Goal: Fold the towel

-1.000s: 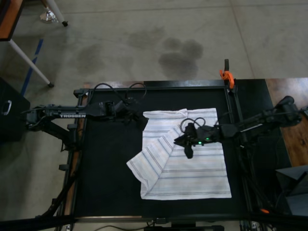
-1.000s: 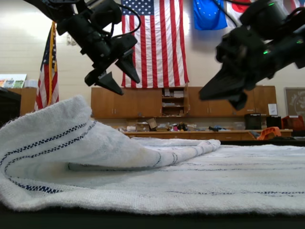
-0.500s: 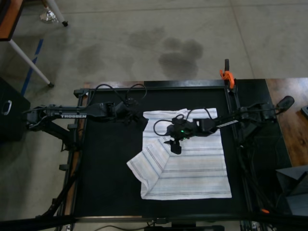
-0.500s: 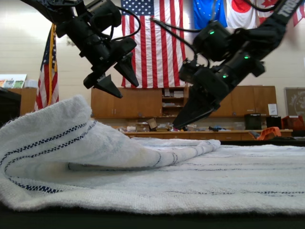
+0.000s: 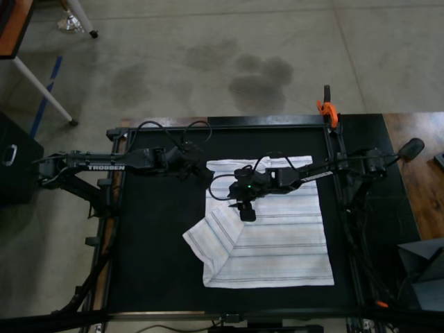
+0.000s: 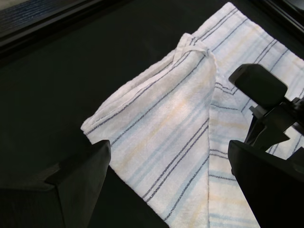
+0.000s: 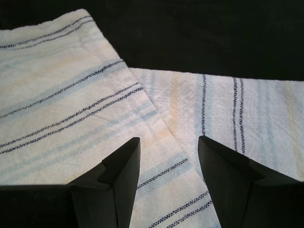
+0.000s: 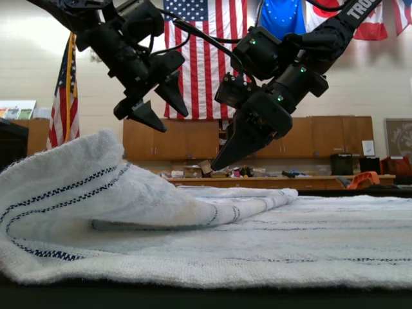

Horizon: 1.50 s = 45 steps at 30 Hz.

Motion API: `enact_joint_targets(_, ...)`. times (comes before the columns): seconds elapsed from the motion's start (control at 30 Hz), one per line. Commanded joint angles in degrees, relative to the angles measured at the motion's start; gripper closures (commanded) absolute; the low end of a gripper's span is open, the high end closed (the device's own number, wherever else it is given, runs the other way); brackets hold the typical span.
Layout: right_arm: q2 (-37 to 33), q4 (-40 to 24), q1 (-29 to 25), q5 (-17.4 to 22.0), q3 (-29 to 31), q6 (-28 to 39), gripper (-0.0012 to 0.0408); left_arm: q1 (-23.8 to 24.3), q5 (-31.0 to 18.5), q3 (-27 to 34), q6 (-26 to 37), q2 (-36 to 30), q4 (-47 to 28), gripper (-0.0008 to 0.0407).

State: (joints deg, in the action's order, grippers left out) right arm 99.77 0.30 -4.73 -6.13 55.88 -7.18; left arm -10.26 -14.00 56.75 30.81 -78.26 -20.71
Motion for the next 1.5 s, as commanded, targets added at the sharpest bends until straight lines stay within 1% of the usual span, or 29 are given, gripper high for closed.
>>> enact_joint_targets(0.0, 0.5, 0.0, -0.1, 0.0, -0.5, -0.4, 0.0235, 0.0, 0.0, 0.1, -0.2, 0.1, 0.0, 0.0055)
enact_joint_targets(0.27, 5.0, 1.0, -0.5, 0.1, -0.6, -0.8, 0.0235, 0.0, 0.0, 0.0, -0.2, 0.1, 0.0, 0.0055)
enact_joint_targets(0.47, 9.4, 1.0, -1.1, 0.0, 1.7, -0.9, 0.0235, 0.0, 0.0, 0.0, -0.2, 0.1, -0.1, 0.0055)
enact_joint_targets(0.57, 10.4, 1.0, -1.0, -1.0, 2.9, -1.4, 0.0235, 0.0, 0.0, 0.0, -0.2, 0.1, -0.1, 0.0055)
enact_joint_targets(0.8, 9.2, 0.7, -1.5, -1.3, 5.3, -2.5, 0.0235, 0.0, 0.0, -0.1, -0.2, 0.1, -0.2, 0.0055)
enact_joint_targets(0.97, 8.9, -2.1, -2.1, -2.9, 5.5, -2.4, 0.0235, 0.0, 0.0, -0.1, -0.2, 0.1, -0.2, 0.0055)
enact_joint_targets(1.1, 9.7, -2.3, -2.1, -5.3, 5.2, -2.1, 0.0235, 0.0, 0.0, -0.1, -0.2, 0.1, -0.2, 0.0055)
enact_joint_targets(1.27, 11.3, -2.1, -2.1, -5.5, 5.3, -2.1, 0.0235, 0.0, 0.0, -0.1, -0.2, 0.1, -0.2, 0.0055)
enact_joint_targets(1.47, 10.6, -2.0, -2.1, -5.7, 5.4, -2.1, 0.0235, 0.0, 0.0, -0.2, -0.2, 0.1, -0.2, 0.0055)
